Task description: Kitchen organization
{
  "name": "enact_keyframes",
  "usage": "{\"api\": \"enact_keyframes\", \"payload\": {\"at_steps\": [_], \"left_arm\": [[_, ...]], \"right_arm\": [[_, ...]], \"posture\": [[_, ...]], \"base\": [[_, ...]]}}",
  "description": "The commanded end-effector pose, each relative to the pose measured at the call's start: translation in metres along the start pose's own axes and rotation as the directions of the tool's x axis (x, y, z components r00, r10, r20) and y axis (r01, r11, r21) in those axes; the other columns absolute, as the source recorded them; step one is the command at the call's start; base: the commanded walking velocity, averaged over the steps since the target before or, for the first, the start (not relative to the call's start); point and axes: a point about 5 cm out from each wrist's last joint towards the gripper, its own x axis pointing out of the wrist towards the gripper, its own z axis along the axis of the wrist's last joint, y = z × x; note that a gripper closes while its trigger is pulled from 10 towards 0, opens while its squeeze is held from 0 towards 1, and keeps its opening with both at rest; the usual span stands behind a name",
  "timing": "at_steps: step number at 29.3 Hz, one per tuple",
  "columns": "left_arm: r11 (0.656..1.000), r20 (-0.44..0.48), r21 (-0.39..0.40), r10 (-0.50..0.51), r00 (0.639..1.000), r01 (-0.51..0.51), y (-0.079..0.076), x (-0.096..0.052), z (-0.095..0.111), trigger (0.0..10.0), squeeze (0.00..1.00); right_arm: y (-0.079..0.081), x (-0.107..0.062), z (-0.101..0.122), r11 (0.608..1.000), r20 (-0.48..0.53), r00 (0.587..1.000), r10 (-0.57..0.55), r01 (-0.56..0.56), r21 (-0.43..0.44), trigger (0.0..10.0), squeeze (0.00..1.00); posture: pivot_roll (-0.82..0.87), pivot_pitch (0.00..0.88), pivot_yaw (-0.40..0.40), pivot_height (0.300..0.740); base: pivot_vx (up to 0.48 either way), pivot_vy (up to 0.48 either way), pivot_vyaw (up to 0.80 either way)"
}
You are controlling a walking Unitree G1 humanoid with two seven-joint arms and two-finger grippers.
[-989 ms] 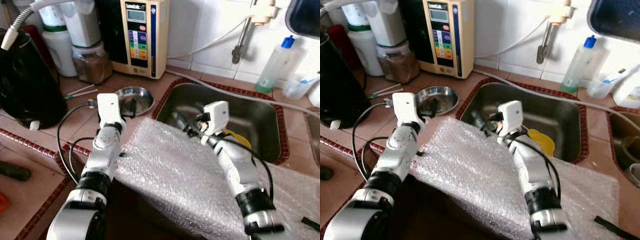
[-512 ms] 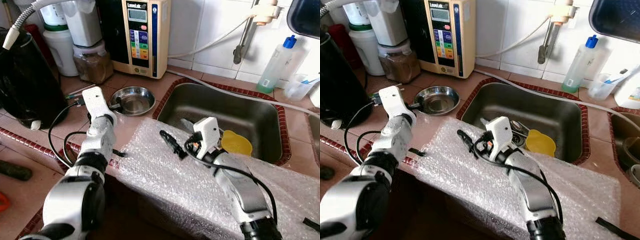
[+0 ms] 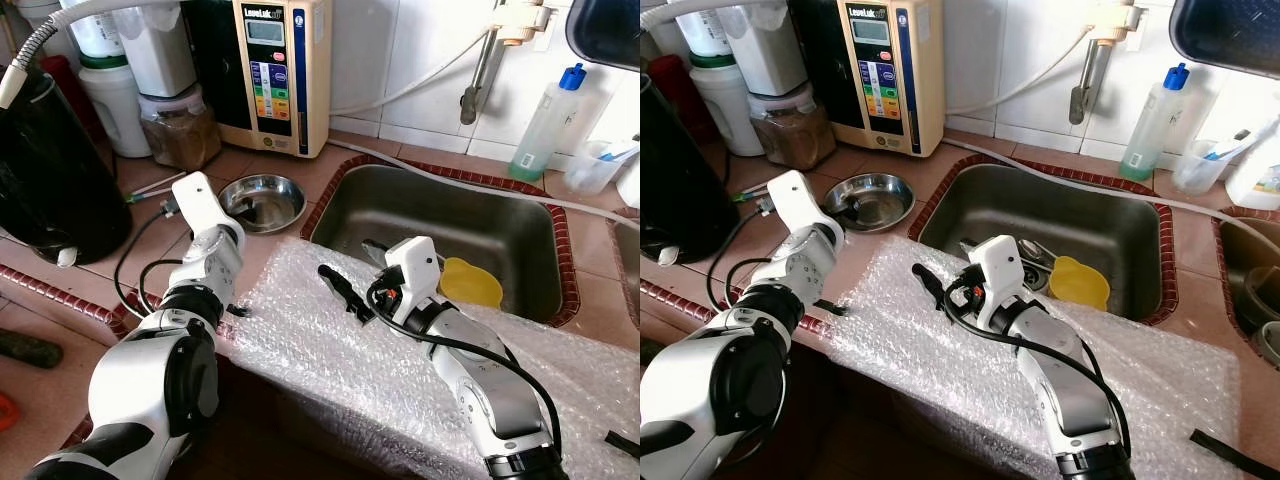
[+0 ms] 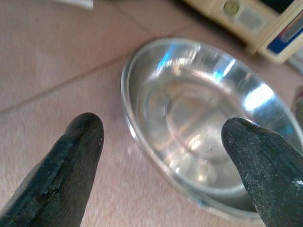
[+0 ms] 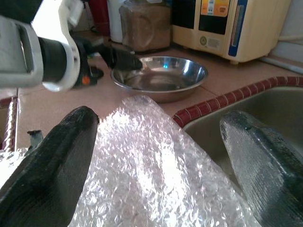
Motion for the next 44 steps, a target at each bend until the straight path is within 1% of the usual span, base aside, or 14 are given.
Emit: {"api": "enact_keyframes", "payload": {"at_steps": [1,3,8,9,10,12,15,18,22,29,31,35,40,44], "left_arm": [[1.0,-0.03,-0.008,0.006,1.0,-0.007,-0.003,0.0,0.001,10.0,0.0],[1.0,-0.054,-0.029,0.002,0.999,-0.003,-0.004,0.0,-0.002,10.0,0.0],[1.0,-0.068,-0.029,-0.011,0.998,0.009,-0.006,0.0,-0.002,10.0,0.0],[0.999,-0.068,-0.039,-0.013,0.998,0.01,-0.007,0.0,-0.001,7.3,0.0],[0.999,-0.069,-0.049,-0.01,0.998,0.006,-0.007,0.0,0.0,0.0,0.0],[0.997,-0.087,-0.074,-0.008,0.996,0.002,-0.006,0.0,0.0,0.0,0.0],[0.997,-0.099,-0.074,-0.001,0.995,-0.006,-0.004,0.0,-0.002,0.0,0.0],[0.995,-0.109,-0.095,0.004,0.994,-0.015,-0.001,0.001,0.001,0.0,0.0],[0.995,-0.133,-0.091,0.017,0.991,-0.03,0.003,0.001,-0.003,0.0,0.0],[0.999,-0.138,-0.042,0.013,0.99,-0.019,0.005,0.0,-0.004,0.0,0.0],[1.0,-0.136,0.007,-0.005,0.991,0.006,0.001,0.0,-0.008,0.0,0.0],[0.999,-0.14,0.041,-0.005,0.99,0.011,0.0,-0.001,-0.013,0.0,0.0],[0.999,-0.161,0.048,-0.002,0.987,0.01,0.003,-0.001,-0.02,0.0,0.0],[0.999,-0.156,0.054,0.014,0.988,-0.005,0.006,-0.001,-0.02,0.0,0.0]], "right_arm": [[0.001,0.0,0.005,1.0,0.005,1.0,-0.002,0.002,-0.013,10.0,0.0],[0.001,0.0,0.004,1.0,0.0,1.0,-0.005,0.005,-0.013,10.0,0.0],[0.0,0.0,0.004,1.0,-0.005,1.0,-0.009,0.009,-0.013,10.0,0.0],[-0.001,-0.001,0.003,1.0,-0.008,1.0,-0.014,0.014,-0.013,10.0,0.0],[-0.001,-0.001,0.003,1.0,-0.01,1.0,-0.017,0.017,-0.013,10.0,0.0],[-0.003,-0.001,0.003,1.0,-0.012,1.0,-0.022,0.022,-0.014,10.0,0.0],[-0.003,0.0,0.004,1.0,-0.012,1.0,-0.024,0.023,-0.013,10.0,0.0],[-0.004,0.003,0.005,1.0,-0.009,1.0,-0.024,0.024,-0.013,10.0,0.0],[-0.005,0.006,0.006,1.0,-0.01,1.0,-0.02,0.02,-0.018,10.0,0.0],[-0.006,0.006,0.007,1.0,-0.01,1.0,-0.018,0.018,-0.016,10.0,0.0],[-0.002,0.002,0.004,1.0,-0.025,0.999,0.025,-0.025,0.004,10.0,0.0],[0.004,-0.001,0.001,0.997,-0.037,0.996,0.079,-0.079,0.024,10.0,0.0],[0.002,0.0,0.001,0.998,-0.039,0.997,0.066,-0.065,0.015,10.0,0.0],[0.001,0.0,0.002,0.998,-0.038,0.997,0.064,-0.063,0.015,10.0,0.0]], "posture": [[-0.1,0.0,0.072,0.74],[-0.1,0.0,0.071,0.74],[-0.11,0.0,0.073,0.74],[-0.11,0.0,0.073,0.74],[-0.1,0.0,0.073,0.74],[-0.1,0.0,0.073,0.74],[-0.1,0.0,0.073,0.74],[-0.09,0.0,0.066,0.74],[-0.08,0.0,0.066,0.74],[-0.08,0.0,0.068,0.74],[-0.08,0.0,0.072,0.74],[-0.08,0.0,0.074,0.74],[-0.09,0.0,0.072,0.74],[-0.08,0.0,0.071,0.74]], "base": [[0.0,0.0,0.0],[0.0,0.0,0.0],[0.0,0.0,0.0],[0.0,0.0,0.0],[0.0,0.0,0.0],[0.0,0.0,0.0],[0.0,0.0,0.0],[0.0,0.0,0.0],[0.0,0.0,0.0],[0.0,0.0,0.0],[0.0,0.0,0.0],[0.0,0.0,0.0],[0.0,0.0,0.0],[0.0,0.0,0.0]]}}
